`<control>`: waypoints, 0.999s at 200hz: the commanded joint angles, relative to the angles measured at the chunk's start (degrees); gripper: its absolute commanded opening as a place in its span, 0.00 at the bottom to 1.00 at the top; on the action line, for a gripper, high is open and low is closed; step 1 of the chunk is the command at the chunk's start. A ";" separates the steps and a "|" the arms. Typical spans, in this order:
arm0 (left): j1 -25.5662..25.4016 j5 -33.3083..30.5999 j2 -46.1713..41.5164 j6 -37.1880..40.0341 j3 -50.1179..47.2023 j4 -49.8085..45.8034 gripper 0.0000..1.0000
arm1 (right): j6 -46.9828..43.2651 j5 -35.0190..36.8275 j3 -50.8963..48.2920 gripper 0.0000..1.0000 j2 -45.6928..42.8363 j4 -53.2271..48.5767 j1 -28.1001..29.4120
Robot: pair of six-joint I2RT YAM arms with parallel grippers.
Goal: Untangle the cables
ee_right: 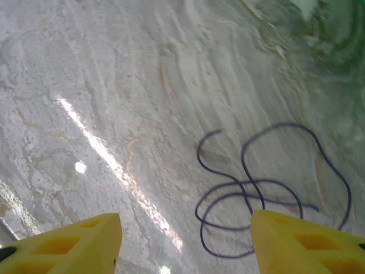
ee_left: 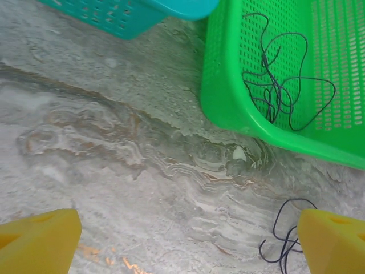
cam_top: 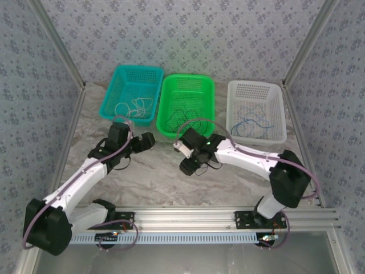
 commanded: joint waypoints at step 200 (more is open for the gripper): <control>4.14 2.15 -4.84 -1.44 -2.69 -1.96 0.99 | -17.55 1.58 4.67 0.40 18.71 -4.86 -0.52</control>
